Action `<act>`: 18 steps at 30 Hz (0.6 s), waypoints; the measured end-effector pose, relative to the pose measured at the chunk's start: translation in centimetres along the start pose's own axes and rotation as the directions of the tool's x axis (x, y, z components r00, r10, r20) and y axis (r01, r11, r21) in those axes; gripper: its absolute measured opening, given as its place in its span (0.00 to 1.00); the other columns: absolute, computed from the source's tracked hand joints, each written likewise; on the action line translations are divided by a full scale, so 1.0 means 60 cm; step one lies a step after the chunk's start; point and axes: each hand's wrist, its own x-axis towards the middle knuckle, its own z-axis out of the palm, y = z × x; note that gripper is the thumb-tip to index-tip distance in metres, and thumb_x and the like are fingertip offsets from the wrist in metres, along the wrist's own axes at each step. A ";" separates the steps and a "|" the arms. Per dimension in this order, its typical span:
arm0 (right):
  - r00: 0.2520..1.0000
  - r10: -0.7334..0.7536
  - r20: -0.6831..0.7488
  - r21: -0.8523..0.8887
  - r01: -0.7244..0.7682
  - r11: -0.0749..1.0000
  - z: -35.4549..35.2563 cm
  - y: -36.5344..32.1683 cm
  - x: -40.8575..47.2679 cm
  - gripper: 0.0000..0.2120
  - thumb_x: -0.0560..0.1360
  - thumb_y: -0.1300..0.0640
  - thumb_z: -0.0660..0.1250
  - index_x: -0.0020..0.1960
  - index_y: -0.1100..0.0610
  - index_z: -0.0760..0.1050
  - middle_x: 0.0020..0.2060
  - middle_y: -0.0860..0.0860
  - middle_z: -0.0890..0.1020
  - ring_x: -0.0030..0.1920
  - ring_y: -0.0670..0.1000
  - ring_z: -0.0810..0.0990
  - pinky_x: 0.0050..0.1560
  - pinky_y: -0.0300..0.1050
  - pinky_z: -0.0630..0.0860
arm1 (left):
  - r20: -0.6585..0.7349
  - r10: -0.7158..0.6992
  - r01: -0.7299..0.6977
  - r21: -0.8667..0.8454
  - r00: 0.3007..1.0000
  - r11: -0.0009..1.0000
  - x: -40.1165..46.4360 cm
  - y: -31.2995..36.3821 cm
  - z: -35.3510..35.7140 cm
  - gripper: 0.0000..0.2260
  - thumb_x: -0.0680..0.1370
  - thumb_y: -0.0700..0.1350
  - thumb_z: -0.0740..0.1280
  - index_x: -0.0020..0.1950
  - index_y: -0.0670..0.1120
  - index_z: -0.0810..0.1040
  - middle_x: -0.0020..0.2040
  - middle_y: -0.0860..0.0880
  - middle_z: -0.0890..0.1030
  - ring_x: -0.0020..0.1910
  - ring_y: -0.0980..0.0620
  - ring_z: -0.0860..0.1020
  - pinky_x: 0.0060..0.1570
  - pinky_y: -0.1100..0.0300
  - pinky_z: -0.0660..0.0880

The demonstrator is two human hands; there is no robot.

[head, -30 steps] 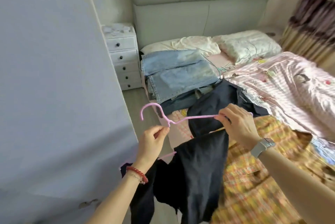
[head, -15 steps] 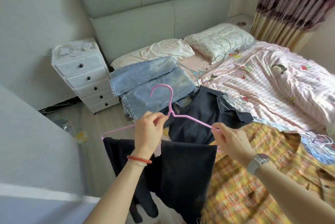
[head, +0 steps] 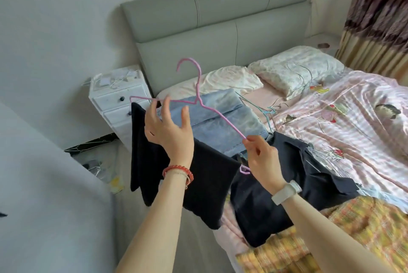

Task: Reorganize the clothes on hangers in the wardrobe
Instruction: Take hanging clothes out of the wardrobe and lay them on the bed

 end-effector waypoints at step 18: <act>0.849 0.528 0.021 -0.160 -0.518 0.840 0.215 0.441 0.383 0.14 0.78 0.61 0.52 0.62 0.58 0.68 0.50 0.62 0.78 0.50 0.63 0.76 0.47 0.51 0.70 | 0.864 -0.352 -0.251 0.453 0.358 0.855 -0.046 -0.241 0.493 0.25 0.81 0.54 0.52 0.76 0.54 0.46 0.77 0.48 0.47 0.75 0.44 0.45 0.70 0.42 0.49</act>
